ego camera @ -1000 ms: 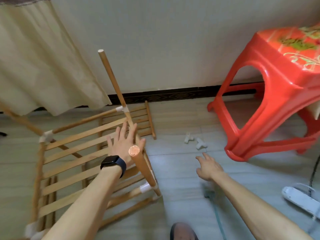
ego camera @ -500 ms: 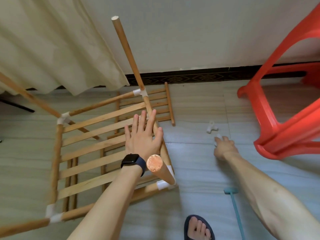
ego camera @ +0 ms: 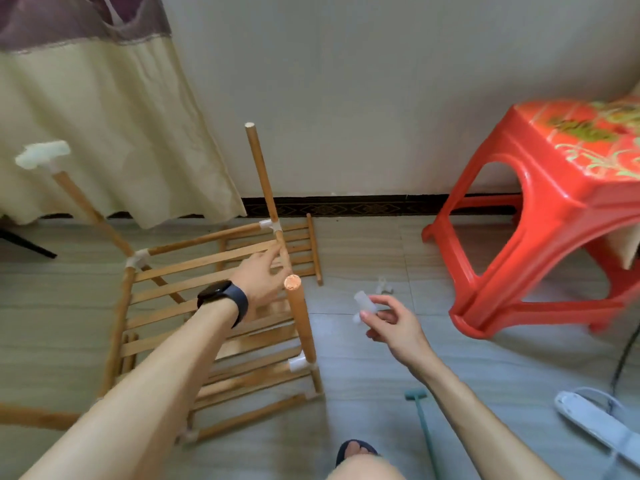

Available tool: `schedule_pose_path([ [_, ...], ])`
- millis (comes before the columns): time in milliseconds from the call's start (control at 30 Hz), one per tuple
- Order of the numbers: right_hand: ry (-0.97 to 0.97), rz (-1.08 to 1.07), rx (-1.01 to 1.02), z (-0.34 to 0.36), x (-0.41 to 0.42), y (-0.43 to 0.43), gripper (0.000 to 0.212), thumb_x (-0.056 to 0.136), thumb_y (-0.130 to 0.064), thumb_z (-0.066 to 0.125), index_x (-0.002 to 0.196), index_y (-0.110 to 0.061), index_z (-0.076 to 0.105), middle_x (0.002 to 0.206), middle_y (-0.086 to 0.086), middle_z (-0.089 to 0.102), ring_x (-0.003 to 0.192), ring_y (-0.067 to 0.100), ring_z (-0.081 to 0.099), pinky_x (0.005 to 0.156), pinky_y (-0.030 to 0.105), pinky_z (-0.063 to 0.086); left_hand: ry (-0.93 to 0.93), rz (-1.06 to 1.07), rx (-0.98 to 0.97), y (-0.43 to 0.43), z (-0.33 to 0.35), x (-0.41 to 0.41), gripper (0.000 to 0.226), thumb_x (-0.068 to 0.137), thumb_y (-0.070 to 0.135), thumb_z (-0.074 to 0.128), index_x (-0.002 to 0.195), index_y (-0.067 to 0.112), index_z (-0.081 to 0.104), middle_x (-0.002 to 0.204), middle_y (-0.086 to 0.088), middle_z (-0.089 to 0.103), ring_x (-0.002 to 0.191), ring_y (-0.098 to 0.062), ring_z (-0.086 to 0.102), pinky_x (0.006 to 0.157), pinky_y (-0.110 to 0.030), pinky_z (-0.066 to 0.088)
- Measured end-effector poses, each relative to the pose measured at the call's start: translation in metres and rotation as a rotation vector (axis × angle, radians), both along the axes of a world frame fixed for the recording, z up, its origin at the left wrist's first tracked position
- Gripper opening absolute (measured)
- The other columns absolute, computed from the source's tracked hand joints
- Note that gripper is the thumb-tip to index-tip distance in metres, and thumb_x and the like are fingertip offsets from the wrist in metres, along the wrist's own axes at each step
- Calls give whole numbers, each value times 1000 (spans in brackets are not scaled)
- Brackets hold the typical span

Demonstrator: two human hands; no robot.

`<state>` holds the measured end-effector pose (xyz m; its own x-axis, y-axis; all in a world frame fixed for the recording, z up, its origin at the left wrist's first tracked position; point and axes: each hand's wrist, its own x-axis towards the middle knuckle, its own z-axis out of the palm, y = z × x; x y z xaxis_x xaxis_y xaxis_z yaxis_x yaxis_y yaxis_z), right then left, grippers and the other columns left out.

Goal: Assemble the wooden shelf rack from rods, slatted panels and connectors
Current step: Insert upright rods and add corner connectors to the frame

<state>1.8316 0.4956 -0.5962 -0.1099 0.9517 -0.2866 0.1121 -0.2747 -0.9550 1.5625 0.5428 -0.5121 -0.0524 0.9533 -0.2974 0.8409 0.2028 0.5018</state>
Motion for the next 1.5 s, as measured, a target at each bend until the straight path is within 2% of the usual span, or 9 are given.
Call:
schedule_pose_path([
  [133, -61, 11, 308, 77, -8, -17, 25, 90, -22, 74, 112, -34, 70, 80, -3, 68, 74, 12, 65, 71, 27, 56, -272, 53, 151, -37, 68, 3, 41, 103, 45, 48, 140, 27, 52, 134, 5, 60, 119, -14, 58, 100, -31, 44],
  [300, -284, 82, 767, 154, -25, -31, 42, 92, -16, 71, 132, -27, 65, 101, -6, 64, 91, 9, 68, 81, 15, 52, -669, 6, 298, -90, 127, 29, 30, 97, 42, 56, 118, 24, 69, 100, 3, 75, 82, -7, 73, 72, -21, 56],
  [500, -288, 150, 952, 208, -48, -44, 42, 91, -18, 75, 132, -24, 63, 108, -9, 67, 94, 12, 70, 82, 28, 57, -773, -58, 376, -119, 140, 31, 24, 94, 30, 68, 116, 20, 71, 96, 5, 76, 86, -3, 71, 70, -13, 50],
  [633, -213, 221, 845, 222, -55, -52, 33, 91, -19, 74, 123, -24, 66, 107, -9, 74, 100, 11, 72, 88, 30, 57, -826, -66, 438, -126, 142, 17, 32, 90, 31, 71, 117, 14, 71, 104, -1, 76, 94, -15, 73, 88, -33, 58],
  [733, -82, 272, 643, 232, -59, -58, 33, 93, -18, 70, 125, -25, 65, 106, -7, 76, 101, 10, 72, 89, 24, 56, -766, -81, 475, -128, 142, 10, 42, 84, 45, 68, 117, 20, 72, 103, 5, 75, 95, -11, 71, 81, -29, 58],
  [967, 14, 227, 446, 236, -67, -54, 34, 94, -33, 67, 126, -22, 66, 110, 0, 76, 106, 17, 71, 95, 45, 57, -744, -84, 495, -131, 142, 9, 34, 86, 49, 73, 108, 24, 75, 94, 2, 75, 88, -18, 72, 78, -40, 61],
  [1200, 22, 238, 388, 228, -67, -54, 31, 94, -32, 67, 124, -23, 68, 112, -3, 75, 107, 15, 70, 95, 43, 56, -816, -42, 444, -131, 141, 6, 9, 95, 26, 66, 98, 27, 74, 88, 13, 76, 85, -7, 71, 70, -21, 58],
  [1367, 35, 262, 354, 216, -68, -51, 30, 96, -27, 65, 125, -20, 67, 115, 0, 74, 108, 18, 70, 95, 39, 56, -770, -69, 424, -131, 133, 6, 18, 94, 29, 66, 105, 17, 75, 94, 1, 75, 83, -9, 71, 69, -21, 56],
  [1500, 146, 249, 253, 202, -73, -51, 27, 100, -26, 58, 123, -14, 65, 112, 8, 74, 105, 24, 71, 91, 37, 56, -791, 38, 337, -126, 122, 1, 32, 100, 43, 51, 100, 18, 71, 88, 0, 72, 76, -14, 68, 68, -24, 51],
])
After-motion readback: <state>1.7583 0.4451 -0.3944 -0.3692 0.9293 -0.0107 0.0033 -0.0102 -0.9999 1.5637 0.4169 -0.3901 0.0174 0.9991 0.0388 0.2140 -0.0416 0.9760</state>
